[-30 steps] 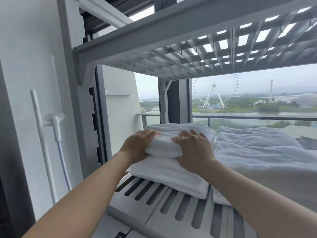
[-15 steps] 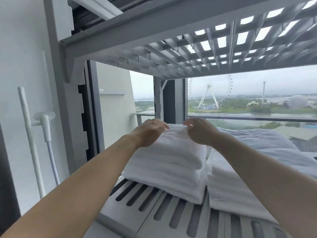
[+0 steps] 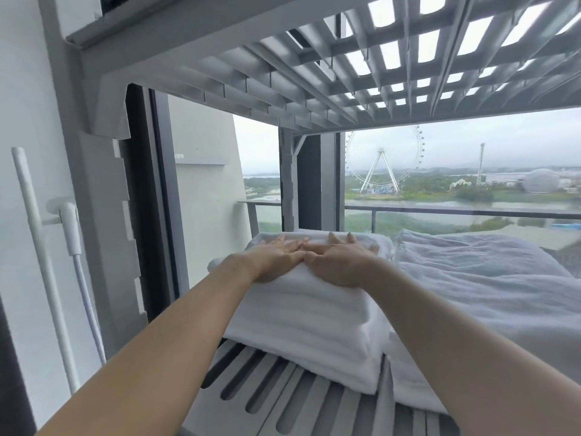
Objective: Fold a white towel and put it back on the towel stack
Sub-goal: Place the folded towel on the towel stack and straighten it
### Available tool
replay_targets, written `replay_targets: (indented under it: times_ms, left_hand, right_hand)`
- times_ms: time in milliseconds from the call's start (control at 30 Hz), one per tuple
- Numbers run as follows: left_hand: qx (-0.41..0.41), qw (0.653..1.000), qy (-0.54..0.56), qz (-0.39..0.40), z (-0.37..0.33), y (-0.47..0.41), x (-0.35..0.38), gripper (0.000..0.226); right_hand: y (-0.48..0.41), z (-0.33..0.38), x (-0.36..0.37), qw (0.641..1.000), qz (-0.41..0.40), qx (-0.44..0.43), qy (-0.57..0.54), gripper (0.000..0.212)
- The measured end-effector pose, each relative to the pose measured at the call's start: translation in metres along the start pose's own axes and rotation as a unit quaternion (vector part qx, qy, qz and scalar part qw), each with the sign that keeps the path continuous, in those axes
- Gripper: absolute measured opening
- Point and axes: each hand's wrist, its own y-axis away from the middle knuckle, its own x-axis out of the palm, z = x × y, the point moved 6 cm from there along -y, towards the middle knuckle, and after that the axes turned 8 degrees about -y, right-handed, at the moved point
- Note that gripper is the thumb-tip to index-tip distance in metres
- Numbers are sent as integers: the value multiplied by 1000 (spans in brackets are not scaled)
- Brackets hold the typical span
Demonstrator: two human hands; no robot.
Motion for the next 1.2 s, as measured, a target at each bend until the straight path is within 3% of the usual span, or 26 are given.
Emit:
replay_targets:
  times_ms: [267, 333, 467, 700, 767, 833, 900, 967, 1100, 1200]
  left_hand:
    - [-20, 995, -93, 37, -6, 12, -10, 52]
    - [-39, 997, -69, 20, -12, 9, -20, 54]
    - [20, 998, 59, -21, -30, 1, -19, 48]
    - [-29, 994, 103, -34, -11, -6, -5, 57]
    - [-19, 994, 89, -66, -14, -3, -8, 57]
    - [-18, 988, 65, -137, -15, 7, -19, 51]
    - [-27, 968, 91, -232, -16, 23, -31, 43]
    - [-17, 943, 136, -303, -19, 38, -35, 46]
    - [11, 956, 139, -256, -16, 52, -11, 53]
    - [8, 973, 95, -210, -9, 51, 1, 44]
  right_hand:
    - [6, 0, -9, 998, -52, 24, 3, 68]
    - [8, 5, -14, 996, -83, -12, 5, 67]
    - [15, -1, -14, 991, -94, -83, -44, 46]
    - [15, -21, -7, 992, -71, -17, -101, 46]
    - [20, -17, -11, 992, -85, -33, -85, 45]
    - [31, -9, -24, 986, -151, -50, -58, 40]
    - [46, -1, -39, 966, -246, -45, -57, 31]
    - [56, 7, -44, 954, -286, -45, -79, 28]
    - [53, 18, -9, 988, -141, -43, -43, 46]
    - [55, 17, 1, 991, -123, -43, -32, 53]
